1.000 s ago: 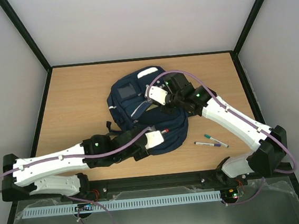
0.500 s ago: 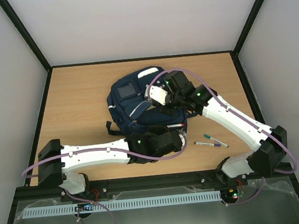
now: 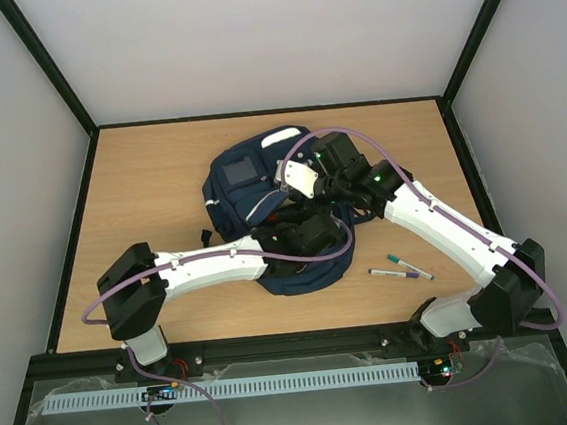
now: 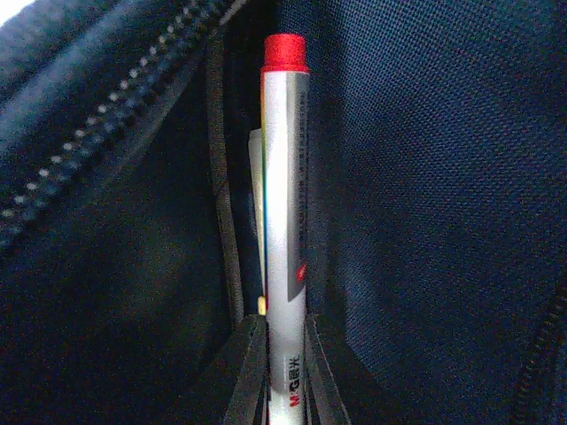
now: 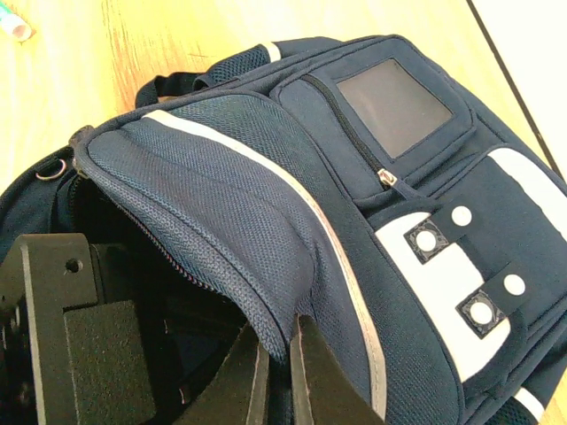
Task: Pack the student bag
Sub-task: Place the stationery in the student bag, then move the stationery to the center of the board.
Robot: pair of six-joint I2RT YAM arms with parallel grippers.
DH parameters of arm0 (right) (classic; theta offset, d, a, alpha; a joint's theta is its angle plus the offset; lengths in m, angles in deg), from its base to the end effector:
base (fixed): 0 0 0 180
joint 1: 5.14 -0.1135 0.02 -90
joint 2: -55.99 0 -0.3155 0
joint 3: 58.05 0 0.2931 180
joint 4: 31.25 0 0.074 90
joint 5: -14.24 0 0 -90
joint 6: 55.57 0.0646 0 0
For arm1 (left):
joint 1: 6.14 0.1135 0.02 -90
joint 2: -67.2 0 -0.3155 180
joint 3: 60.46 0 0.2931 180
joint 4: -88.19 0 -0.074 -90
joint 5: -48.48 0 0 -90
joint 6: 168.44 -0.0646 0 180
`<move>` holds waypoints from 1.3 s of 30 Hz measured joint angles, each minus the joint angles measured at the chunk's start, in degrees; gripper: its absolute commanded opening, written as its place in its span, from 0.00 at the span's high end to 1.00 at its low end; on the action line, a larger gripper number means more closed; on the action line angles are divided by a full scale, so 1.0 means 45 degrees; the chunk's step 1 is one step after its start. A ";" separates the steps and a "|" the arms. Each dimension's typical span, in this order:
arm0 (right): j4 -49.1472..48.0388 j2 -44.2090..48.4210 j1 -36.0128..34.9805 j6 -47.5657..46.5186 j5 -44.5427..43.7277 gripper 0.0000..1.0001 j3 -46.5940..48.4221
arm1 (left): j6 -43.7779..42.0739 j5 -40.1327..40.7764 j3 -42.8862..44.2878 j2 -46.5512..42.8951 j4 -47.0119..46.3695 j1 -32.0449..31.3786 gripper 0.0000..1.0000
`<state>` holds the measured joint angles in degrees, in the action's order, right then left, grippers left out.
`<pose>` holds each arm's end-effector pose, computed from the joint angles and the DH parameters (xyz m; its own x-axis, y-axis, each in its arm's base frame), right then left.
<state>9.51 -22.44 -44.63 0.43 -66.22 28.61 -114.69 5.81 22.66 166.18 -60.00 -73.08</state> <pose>0.2733 0.2390 0.3905 0.0670 -0.6594 -0.7488 -0.8414 0.3661 -0.3976 0.2123 -0.3775 0.2580 0.0205 0.9749 -0.2216 0.5177 0.1793 0.8365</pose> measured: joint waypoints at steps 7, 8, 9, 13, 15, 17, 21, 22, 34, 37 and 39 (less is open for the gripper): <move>0.0000 0.0000 0.0000 0.0185 0.0126 0.99 0.0000 | 0.0267 0.0520 0.0034 0.0053 -0.0189 0.0024 0.69; -0.0005 0.0000 0.0000 0.0194 0.0126 0.99 0.0000 | 0.0350 0.0573 0.0039 0.0053 -0.0257 0.0019 0.68; -0.0005 0.0000 0.0000 0.0214 0.0131 0.99 -0.0005 | 0.0389 0.0597 0.0039 0.0053 -0.0306 0.0015 0.67; -0.0010 0.0000 0.0000 0.0238 0.0131 0.99 -0.0005 | 0.0714 0.0627 0.0044 0.0029 -0.0393 -0.0063 0.67; -0.0010 0.0000 0.0000 0.0243 0.0126 0.99 -0.0005 | 0.0923 0.0627 0.0044 -0.0010 -0.0384 -0.0151 0.67; -0.0019 0.0000 0.0000 0.0287 0.0107 0.99 -0.0005 | 0.1175 0.0641 0.0044 -0.0136 -0.0340 -0.0325 0.67; -0.0189 0.0000 -0.0005 0.0461 -0.0053 0.99 -0.0058 | 0.2210 0.0680 0.0078 -0.0627 0.0097 -0.1302 0.67; -0.0282 0.0010 -0.0005 0.0505 -0.0092 0.99 -0.0136 | 0.2531 0.0719 0.0097 -0.0782 0.0267 -0.1724 0.67; -0.2181 0.1384 -0.0005 0.1258 0.0185 0.99 -0.3079 | 0.8446 0.0282 -0.0865 -0.2064 0.3084 -0.5785 0.60; -0.2710 0.1865 -0.0005 0.1491 0.0641 0.99 -0.4381 | 1.0093 -0.0034 -0.1763 -0.3031 0.3332 -0.5979 0.49; -0.3065 0.1933 -0.0005 0.1661 0.0874 0.99 -0.5037 | 1.1069 -0.0097 -0.2283 -0.3779 0.3429 -0.5965 0.44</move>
<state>-4.28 -13.74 -44.65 7.91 -62.29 5.95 -64.88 5.37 12.39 149.18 -44.57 -99.92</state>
